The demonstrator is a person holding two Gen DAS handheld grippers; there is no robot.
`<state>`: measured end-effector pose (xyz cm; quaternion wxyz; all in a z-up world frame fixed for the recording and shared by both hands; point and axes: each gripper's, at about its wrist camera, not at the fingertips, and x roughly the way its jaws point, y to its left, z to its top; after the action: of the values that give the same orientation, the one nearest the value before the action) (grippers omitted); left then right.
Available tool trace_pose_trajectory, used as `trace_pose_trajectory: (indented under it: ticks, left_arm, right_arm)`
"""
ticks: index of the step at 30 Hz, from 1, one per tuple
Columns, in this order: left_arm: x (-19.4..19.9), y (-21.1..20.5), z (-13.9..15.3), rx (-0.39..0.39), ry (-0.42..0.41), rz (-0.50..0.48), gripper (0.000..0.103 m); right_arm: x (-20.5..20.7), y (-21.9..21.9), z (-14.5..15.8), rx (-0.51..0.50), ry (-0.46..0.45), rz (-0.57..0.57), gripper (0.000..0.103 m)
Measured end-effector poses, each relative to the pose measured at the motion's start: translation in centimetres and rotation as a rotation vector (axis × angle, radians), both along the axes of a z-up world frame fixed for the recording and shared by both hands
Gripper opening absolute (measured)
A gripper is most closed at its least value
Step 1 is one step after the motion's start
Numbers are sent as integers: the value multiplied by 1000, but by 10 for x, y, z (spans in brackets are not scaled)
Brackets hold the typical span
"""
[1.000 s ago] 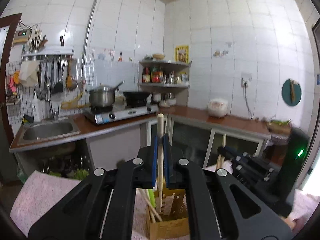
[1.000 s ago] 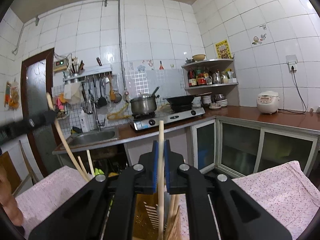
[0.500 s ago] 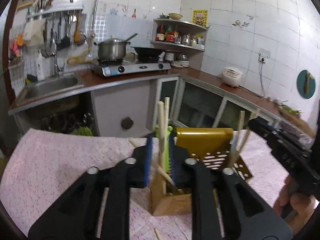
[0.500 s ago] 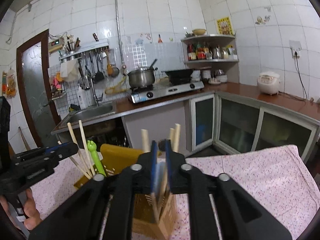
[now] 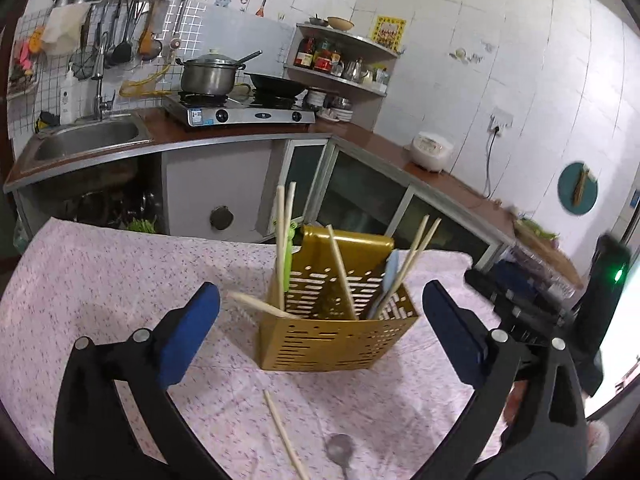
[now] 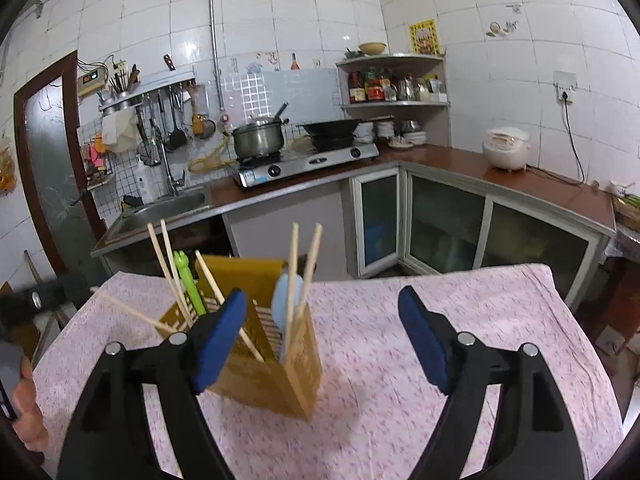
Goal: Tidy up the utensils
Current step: 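Move the left tool down to the last wooden chopstick while the right tool moves to the metal spoon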
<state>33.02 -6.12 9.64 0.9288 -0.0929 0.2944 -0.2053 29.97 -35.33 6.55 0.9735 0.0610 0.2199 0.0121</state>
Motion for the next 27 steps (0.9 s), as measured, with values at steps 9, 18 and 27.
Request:
trace_pose_trajectory:
  ticks: [9, 18, 27]
  left_arm:
    - [-8, 21, 11, -20, 30, 52, 98]
    - [-13, 26, -70, 216, 195, 181, 98]
    - [3, 13, -143, 305, 409, 194, 87]
  right_arm:
    - [-18, -11, -17, -17, 83, -32, 81]
    - [-25, -1, -64, -78, 259, -96, 81]
    - [-24, -3, -119, -19, 476, -112, 80]
